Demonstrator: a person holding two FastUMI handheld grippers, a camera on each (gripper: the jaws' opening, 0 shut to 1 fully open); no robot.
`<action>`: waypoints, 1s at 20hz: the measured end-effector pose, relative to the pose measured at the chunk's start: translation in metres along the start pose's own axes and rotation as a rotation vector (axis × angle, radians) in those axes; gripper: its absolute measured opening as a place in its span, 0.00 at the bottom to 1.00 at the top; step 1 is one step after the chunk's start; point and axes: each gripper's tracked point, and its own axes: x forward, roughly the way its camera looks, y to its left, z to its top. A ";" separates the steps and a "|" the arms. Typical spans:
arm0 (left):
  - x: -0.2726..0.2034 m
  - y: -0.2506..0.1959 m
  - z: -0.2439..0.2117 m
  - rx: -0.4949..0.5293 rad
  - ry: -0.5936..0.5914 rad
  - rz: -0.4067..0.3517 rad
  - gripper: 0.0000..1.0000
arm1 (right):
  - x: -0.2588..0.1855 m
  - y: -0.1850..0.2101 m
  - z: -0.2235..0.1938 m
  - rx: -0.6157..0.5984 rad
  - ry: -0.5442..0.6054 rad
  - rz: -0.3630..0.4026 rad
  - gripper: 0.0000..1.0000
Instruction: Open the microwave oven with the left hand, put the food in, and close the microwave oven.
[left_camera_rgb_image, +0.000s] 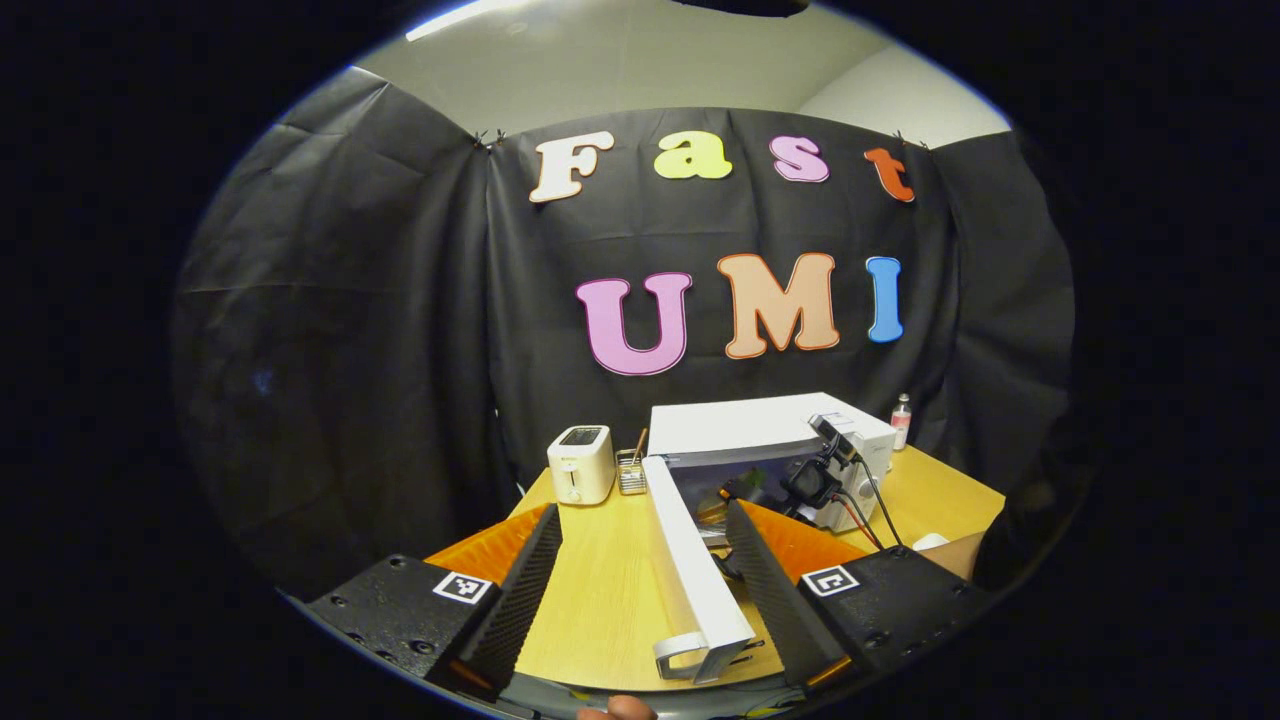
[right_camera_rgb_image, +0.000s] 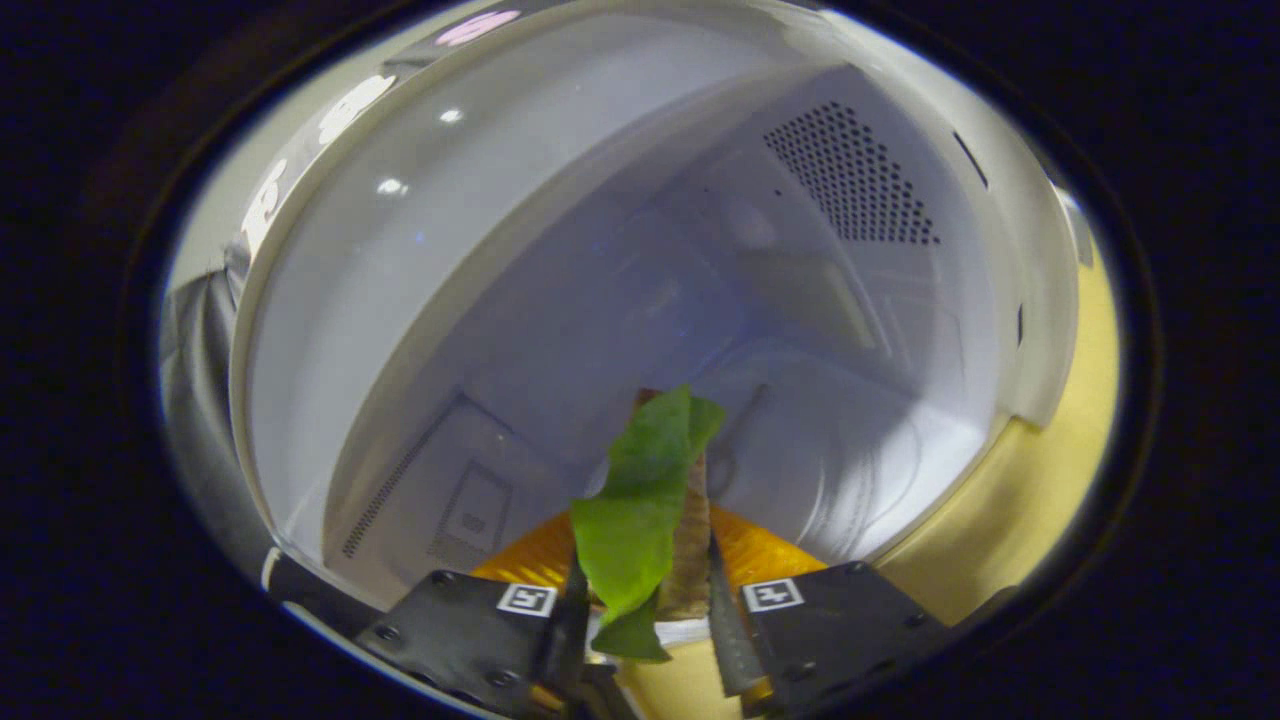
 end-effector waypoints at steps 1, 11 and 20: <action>0.000 -0.001 0.000 -0.005 -0.001 0.003 0.96 | 0.002 -0.006 0.002 -0.065 -0.007 -0.023 0.53; -0.004 -0.010 0.001 -0.037 0.000 0.023 0.96 | -0.006 -0.019 0.037 -0.415 -0.096 -0.060 0.91; -0.013 0.014 -0.021 -0.020 0.037 0.100 0.97 | -0.058 -0.012 0.046 -0.610 -0.097 0.092 0.98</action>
